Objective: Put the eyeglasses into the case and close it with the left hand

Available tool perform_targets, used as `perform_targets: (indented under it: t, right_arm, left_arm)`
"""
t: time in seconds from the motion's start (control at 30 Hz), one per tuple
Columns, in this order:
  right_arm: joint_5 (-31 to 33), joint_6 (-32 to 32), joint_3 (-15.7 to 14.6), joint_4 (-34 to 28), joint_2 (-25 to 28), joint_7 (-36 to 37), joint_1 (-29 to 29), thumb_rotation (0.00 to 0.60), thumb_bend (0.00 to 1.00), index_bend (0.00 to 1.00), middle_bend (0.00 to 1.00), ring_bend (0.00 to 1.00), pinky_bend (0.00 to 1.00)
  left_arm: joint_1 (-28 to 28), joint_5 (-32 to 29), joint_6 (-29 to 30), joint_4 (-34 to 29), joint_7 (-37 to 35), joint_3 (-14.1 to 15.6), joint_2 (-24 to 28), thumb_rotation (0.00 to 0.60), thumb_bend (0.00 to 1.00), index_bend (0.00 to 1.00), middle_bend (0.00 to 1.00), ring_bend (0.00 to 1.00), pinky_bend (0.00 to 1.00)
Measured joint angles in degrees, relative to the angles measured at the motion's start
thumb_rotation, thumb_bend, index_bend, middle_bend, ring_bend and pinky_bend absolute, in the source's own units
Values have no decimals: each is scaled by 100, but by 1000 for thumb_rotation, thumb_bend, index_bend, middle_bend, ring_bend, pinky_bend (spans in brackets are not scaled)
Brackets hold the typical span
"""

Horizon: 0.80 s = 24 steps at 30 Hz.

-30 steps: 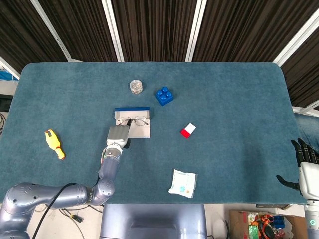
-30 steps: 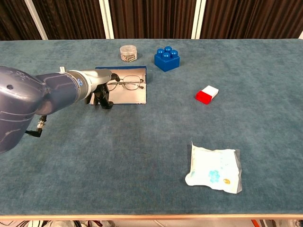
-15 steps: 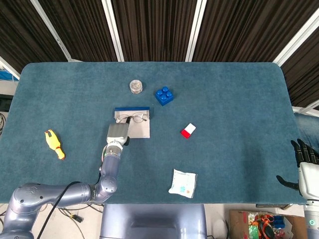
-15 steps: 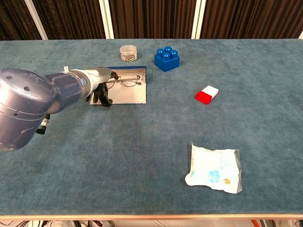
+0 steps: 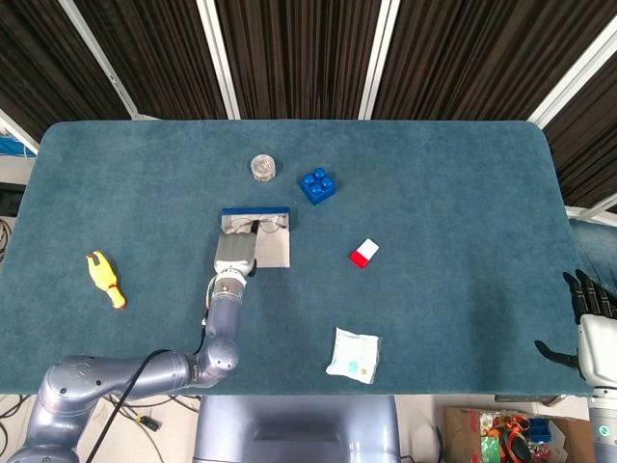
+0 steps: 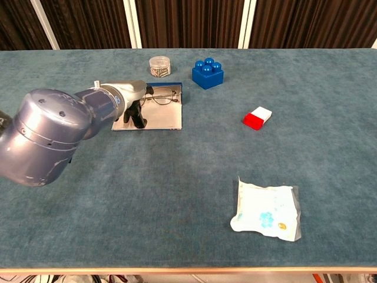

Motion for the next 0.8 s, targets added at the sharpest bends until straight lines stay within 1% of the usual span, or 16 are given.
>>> perform_targets:
  t: [0.13,0.47,0.8]
  right_arm:
    - [17,-10,3,-17,10,5,-1,600,44,47,0,84,225]
    - [18,0,8,-18,1,-9,3,600,46,46,0,84,224]
    - [65,-3,23,-36,-3,-36,2,600,47,46,0,84,225]
  left_arm:
    - [-19,-27,16,41,67,-50,-41,600,458,0,613,627,680]
    - [59,30,88,-77,90,-55,4,600,458,0,614,627,680]
    - [343,178,173,-464,-11,86,250,600,458,0,615,628,680]
